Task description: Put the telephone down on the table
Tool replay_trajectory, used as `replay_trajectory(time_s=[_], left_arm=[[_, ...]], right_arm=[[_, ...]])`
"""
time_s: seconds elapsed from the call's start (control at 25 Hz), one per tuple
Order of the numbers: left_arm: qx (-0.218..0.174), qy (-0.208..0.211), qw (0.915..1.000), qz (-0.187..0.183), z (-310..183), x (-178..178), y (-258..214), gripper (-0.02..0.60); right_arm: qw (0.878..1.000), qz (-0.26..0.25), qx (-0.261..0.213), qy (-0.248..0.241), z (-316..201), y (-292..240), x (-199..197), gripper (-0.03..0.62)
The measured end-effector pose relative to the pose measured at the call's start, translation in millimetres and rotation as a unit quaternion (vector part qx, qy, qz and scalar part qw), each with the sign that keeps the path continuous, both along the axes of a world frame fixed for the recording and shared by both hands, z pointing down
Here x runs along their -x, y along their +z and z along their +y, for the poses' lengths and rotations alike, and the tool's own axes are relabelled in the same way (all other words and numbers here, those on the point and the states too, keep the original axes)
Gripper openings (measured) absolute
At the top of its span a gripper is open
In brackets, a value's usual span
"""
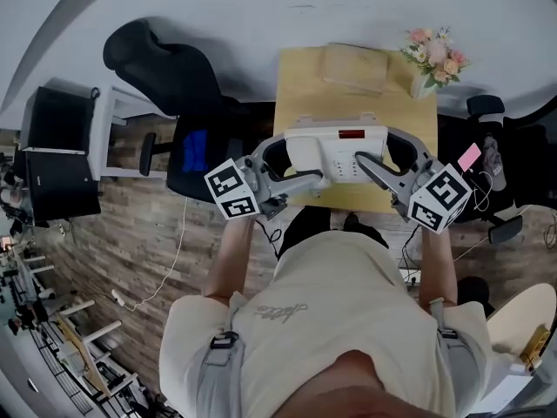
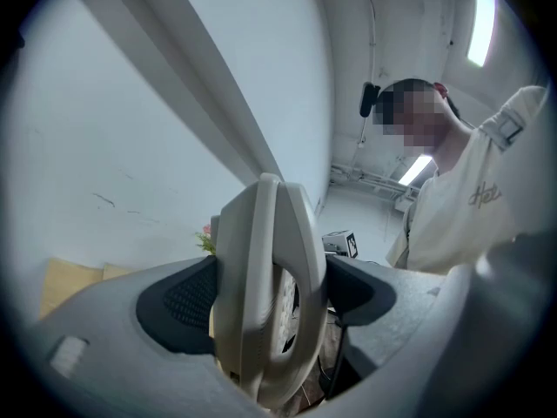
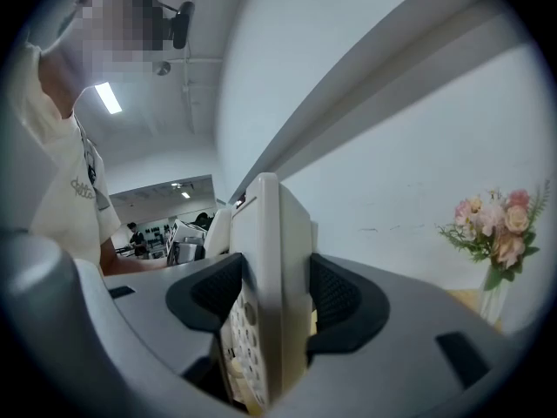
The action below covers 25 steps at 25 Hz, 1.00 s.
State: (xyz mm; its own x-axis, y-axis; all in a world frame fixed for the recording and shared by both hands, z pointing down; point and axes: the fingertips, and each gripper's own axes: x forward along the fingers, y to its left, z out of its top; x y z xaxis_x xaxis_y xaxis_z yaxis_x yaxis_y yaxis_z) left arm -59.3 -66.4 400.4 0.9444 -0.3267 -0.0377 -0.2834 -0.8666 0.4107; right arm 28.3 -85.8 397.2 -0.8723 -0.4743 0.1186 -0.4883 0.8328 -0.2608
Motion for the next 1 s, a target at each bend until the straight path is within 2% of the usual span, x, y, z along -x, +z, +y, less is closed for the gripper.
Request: replay_trajectory(time_s=[0.32,0.56,0.8,1.0], left_arm=[[0.0,0.057,0.9983,0.015,-49.3,37.2,-10.1,0.379],[0.015,0.09,0.9955,0.024,-94.7,79.7,-0.6,0.379],[0.044,0.11,0.9927,0.021,-108.7,79.3,29.8,0.379],[0.087,0.114,0.9895,0.013,-118.2,77.9,78.1,0.379]], right_arm=[[0.998,0.015,0.01,0.055,-38.8,-10.3,35.2,0.235],[0.996,0.031,0.028,0.085,-78.7,-2.6,77.7,0.235],[0.991,0.037,0.068,0.109,-89.1,31.0,75.7,0.235],[0.988,0.05,0.111,0.098,-100.0,78.3,75.8,0.235]])
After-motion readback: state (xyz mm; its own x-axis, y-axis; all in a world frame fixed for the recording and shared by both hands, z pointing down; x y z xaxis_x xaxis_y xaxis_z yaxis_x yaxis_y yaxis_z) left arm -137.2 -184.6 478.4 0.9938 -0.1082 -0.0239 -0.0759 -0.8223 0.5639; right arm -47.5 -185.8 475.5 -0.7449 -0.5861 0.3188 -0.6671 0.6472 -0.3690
